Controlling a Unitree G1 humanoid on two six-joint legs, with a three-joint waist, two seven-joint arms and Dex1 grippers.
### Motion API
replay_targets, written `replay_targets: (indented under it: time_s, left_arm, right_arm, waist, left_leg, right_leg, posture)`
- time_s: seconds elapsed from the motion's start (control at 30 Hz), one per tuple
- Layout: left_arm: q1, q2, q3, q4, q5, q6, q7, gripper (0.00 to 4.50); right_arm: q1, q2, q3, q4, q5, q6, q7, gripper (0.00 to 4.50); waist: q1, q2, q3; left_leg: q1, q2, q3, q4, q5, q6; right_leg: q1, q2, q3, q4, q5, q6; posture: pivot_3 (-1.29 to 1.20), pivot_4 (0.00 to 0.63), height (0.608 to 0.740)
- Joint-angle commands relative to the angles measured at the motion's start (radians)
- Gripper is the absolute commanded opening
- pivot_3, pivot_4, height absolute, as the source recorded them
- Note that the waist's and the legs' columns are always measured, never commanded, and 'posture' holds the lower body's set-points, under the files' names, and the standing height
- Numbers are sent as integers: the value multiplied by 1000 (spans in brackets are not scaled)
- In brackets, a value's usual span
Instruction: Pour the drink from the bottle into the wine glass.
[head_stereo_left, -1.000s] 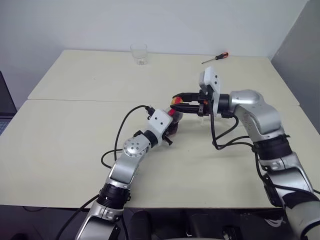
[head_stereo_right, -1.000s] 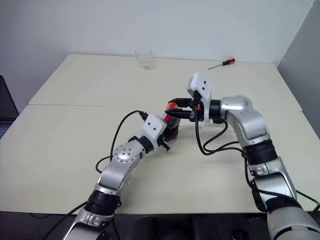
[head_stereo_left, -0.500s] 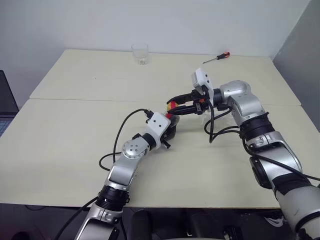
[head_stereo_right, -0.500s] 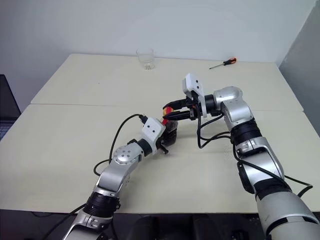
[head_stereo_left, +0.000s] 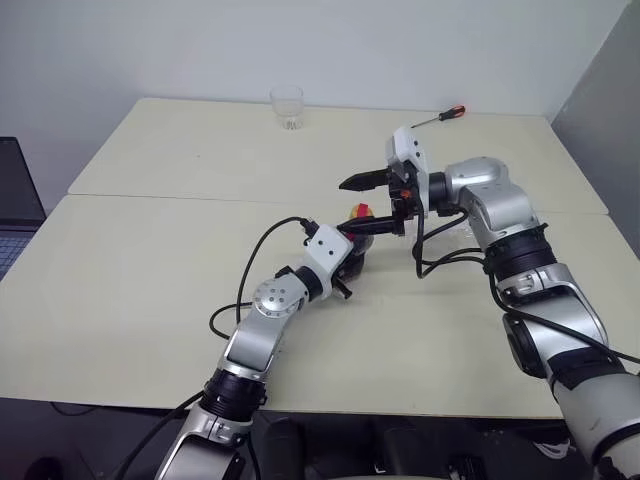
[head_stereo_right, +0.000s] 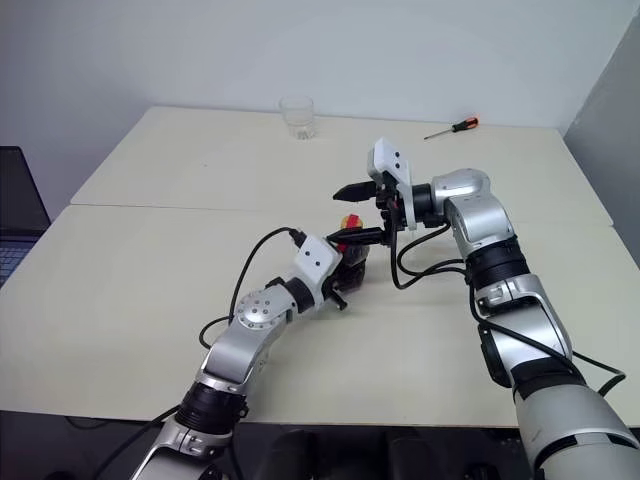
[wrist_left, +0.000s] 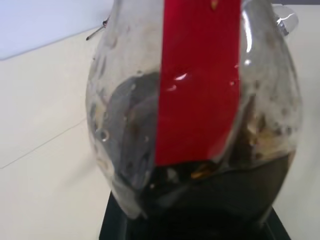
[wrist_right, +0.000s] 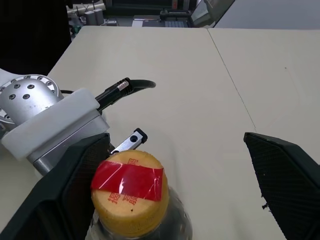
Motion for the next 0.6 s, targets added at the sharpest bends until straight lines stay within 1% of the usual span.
replay_targets:
  time_s: [0.03,0.27,0.5,0.6]
  left_arm:
    - [-32,-13,-13,-33,-10,-36,-13,794]
    - [-38,-18,-12,-25,-8,-40,-18,792]
    - [-44,-25,-16,-13,-8,-48,-28,789]
    - [-45,-27,-18,-9,-8,-51,-28,772]
  right_arm:
    - [2,-17,-43,-77,27,14,-21,4500]
    - [59,-80,-109,-213,53,56,-98,4500]
    - [167,-144,-198,-488,137,221,-232,4500]
    - [210,-151,-239,-595,191,293,-292,4500]
  waist:
    - [0,0,0]
    - [2,1,1]
    - [2,2,1]
    - [1,2,1]
  left_leg:
    - [0,0,-1,0,0,0]
    - [-1,-1,-5,2,0,0]
    - [-1,-1,-7,2,0,0]
    - [-1,-1,-8,3,0,0]
  right_leg:
    - [0,0,0,0,0,0]
    - [1,0,-2,0,0,0]
    - [1,0,-2,0,0,0]
    - [2,0,-2,0,0,0]
  posture:
    - [0,150,740]
    - [0,150,740]
    - [0,150,740]
    - [0,150,740]
